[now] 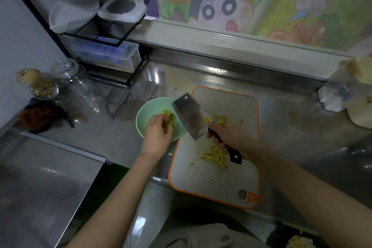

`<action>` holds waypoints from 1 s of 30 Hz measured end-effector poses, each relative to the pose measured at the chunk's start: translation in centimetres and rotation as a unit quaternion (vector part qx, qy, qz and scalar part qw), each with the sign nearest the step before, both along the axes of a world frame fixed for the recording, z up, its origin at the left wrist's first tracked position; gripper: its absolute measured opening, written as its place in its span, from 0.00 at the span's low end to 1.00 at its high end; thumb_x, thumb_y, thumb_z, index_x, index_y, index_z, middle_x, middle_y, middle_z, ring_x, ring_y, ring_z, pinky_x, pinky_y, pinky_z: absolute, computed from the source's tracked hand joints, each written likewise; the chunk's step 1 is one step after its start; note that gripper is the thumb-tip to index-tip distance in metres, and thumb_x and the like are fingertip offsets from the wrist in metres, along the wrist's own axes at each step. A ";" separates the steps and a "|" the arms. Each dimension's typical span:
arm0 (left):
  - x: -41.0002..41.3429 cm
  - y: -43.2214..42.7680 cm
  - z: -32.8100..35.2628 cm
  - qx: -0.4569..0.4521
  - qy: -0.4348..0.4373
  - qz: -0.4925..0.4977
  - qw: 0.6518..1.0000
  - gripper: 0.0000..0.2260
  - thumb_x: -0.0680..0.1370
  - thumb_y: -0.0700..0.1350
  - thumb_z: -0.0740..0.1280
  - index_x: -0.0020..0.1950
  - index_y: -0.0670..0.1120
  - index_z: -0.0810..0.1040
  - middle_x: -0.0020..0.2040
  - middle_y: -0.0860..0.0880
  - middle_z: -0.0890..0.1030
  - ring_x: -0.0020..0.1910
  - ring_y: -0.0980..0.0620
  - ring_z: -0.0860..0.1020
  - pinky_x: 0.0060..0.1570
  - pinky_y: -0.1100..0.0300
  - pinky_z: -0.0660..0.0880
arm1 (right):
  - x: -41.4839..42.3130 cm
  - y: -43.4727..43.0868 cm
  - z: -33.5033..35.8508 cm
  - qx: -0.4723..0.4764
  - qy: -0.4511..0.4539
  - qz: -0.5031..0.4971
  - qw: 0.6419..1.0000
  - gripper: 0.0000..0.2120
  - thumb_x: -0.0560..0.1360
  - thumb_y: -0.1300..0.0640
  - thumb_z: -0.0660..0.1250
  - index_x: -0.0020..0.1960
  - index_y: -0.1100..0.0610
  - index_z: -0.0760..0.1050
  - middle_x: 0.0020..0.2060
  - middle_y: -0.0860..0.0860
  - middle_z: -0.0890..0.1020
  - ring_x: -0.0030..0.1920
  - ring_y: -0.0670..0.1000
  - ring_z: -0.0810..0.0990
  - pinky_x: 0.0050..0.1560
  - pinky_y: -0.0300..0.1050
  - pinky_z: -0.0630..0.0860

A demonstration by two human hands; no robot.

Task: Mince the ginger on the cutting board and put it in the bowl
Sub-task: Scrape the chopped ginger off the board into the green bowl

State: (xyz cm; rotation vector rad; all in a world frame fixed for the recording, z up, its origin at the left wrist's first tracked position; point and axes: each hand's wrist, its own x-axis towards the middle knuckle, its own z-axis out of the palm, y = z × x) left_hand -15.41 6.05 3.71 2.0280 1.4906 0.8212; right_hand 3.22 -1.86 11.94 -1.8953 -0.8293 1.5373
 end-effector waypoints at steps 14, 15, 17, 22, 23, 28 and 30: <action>-0.6 0.3 -1.1 -0.045 0.203 -0.010 0.978 0.15 0.74 0.52 0.61 0.57 0.47 0.77 0.49 0.45 0.81 0.58 0.43 0.72 0.61 0.51 0.63 | 0.3 -2.4 -2.0 0.032 0.035 -0.060 0.997 0.18 0.80 0.47 0.58 0.39 0.60 0.73 0.25 0.50 0.70 0.22 0.45 0.66 0.21 0.36 0.65; -0.6 -0.2 -0.8 -0.008 0.175 -0.022 0.984 0.14 0.74 0.51 0.60 0.53 0.46 0.78 0.46 0.44 0.80 0.54 0.42 0.73 0.55 0.52 0.66 | 0.3 -2.5 -2.1 0.034 0.038 -0.067 0.996 0.19 0.80 0.47 0.58 0.39 0.59 0.73 0.26 0.50 0.70 0.22 0.46 0.66 0.21 0.36 0.65; -0.8 -1.4 -1.0 0.072 0.139 -0.069 0.985 0.13 0.72 0.49 0.58 0.48 0.44 0.77 0.42 0.44 0.79 0.47 0.43 0.74 0.48 0.52 0.70 | 0.4 -2.7 -2.4 0.037 0.044 -0.086 0.995 0.19 0.80 0.47 0.58 0.39 0.59 0.73 0.26 0.50 0.70 0.22 0.46 0.66 0.21 0.37 0.65; -1.9 -4.7 -3.2 0.140 0.183 -0.207 0.951 0.09 0.73 0.47 0.58 0.42 0.44 0.74 0.37 0.47 0.76 0.37 0.46 0.76 0.38 0.58 0.70 | 0.2 -3.8 -3.5 0.052 0.037 -0.125 0.990 0.18 0.80 0.48 0.58 0.38 0.60 0.72 0.25 0.51 0.70 0.21 0.46 0.66 0.21 0.37 0.65; -2.3 -5.1 -3.8 0.132 0.198 -0.212 0.948 0.09 0.72 0.48 0.57 0.41 0.45 0.73 0.36 0.48 0.76 0.35 0.47 0.76 0.34 0.58 0.71 | 0.1 -4.0 -3.8 0.052 0.038 -0.130 0.989 0.18 0.80 0.48 0.58 0.38 0.60 0.72 0.25 0.50 0.70 0.21 0.46 0.66 0.21 0.37 0.65; -3.9 -4.7 -5.9 -0.036 0.226 -0.135 0.964 0.11 0.74 0.49 0.57 0.50 0.44 0.74 0.46 0.44 0.79 0.44 0.41 0.79 0.40 0.52 0.75 | -0.3 -5.1 -4.9 0.032 0.047 -0.144 0.988 0.18 0.80 0.49 0.58 0.39 0.61 0.72 0.24 0.51 0.69 0.19 0.45 0.66 0.21 0.36 0.65; -4.0 -4.1 -6.4 -0.094 0.235 -0.099 0.962 0.09 0.75 0.45 0.61 0.54 0.44 0.74 0.51 0.42 0.79 0.50 0.40 0.78 0.45 0.51 0.74 | -0.6 -5.5 -5.1 0.026 0.047 -0.147 0.988 0.18 0.80 0.49 0.58 0.40 0.62 0.72 0.25 0.51 0.69 0.19 0.45 0.66 0.21 0.36 0.65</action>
